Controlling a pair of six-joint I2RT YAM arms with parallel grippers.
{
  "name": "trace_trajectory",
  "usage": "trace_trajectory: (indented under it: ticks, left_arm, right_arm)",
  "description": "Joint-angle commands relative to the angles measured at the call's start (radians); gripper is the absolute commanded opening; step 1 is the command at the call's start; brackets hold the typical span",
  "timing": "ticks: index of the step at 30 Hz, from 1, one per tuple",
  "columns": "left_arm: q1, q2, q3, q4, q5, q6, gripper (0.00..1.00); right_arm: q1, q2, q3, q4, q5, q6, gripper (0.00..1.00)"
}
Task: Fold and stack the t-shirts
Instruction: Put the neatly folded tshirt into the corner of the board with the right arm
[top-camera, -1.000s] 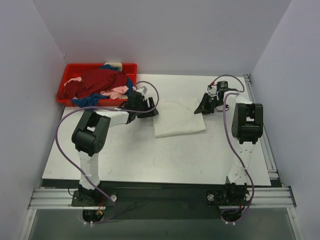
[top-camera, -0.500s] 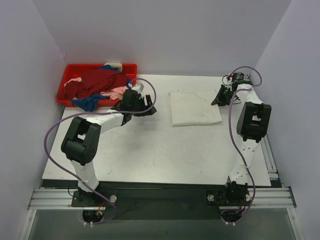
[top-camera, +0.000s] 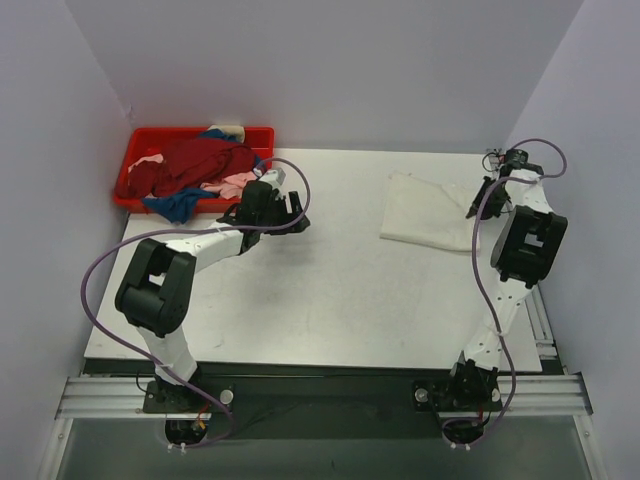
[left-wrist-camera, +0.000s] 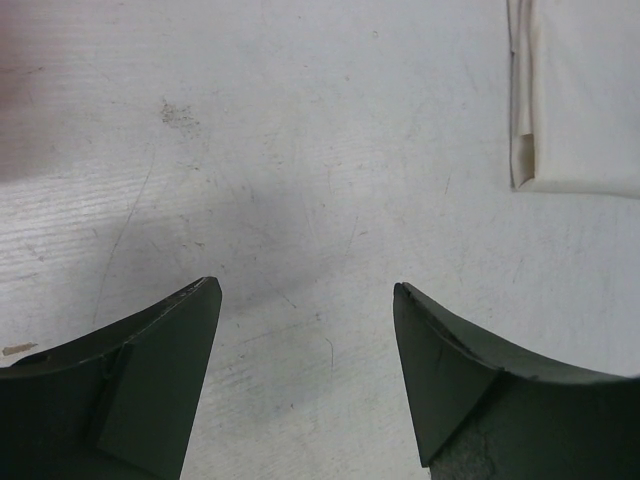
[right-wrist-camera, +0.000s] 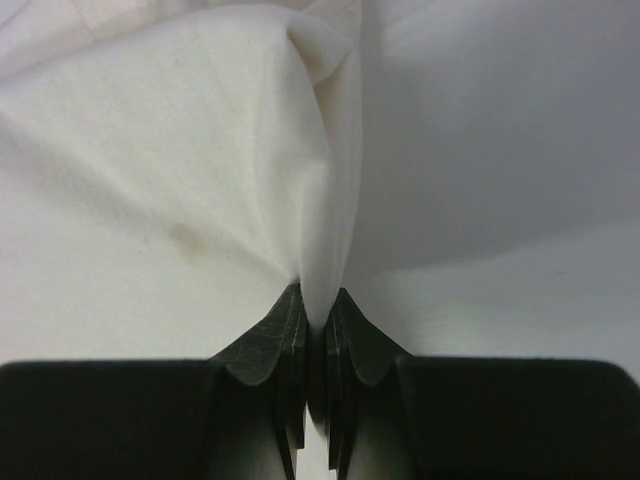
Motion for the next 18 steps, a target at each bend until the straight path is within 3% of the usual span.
trace_trajectory:
  ticks: [1, 13, 16, 17, 18]
  left_arm:
    - [0.004, -0.055, -0.005, 0.005, -0.008, 0.016, 0.81]
    - [0.004, -0.058, 0.001, -0.008, -0.014, 0.026, 0.81]
    - [0.004, -0.075, 0.001, -0.022, -0.031, 0.033, 0.81]
    - [0.004, -0.080, 0.002, -0.028, -0.036, 0.039, 0.81]
    - [0.003, -0.096, 0.001, -0.039, -0.045, 0.044, 0.81]
  right_arm:
    - [-0.017, -0.033, 0.075, -0.050, 0.130, -0.020, 0.00]
    - [-0.021, 0.011, 0.227, -0.051, 0.358, -0.029, 0.01]
    - [-0.020, 0.008, 0.239, -0.050, 0.423, -0.022, 0.30]
    - [-0.021, 0.004, 0.241, -0.050, 0.456, -0.017, 0.51]
    - [-0.021, -0.010, 0.239, -0.044, 0.470, -0.006, 0.58]
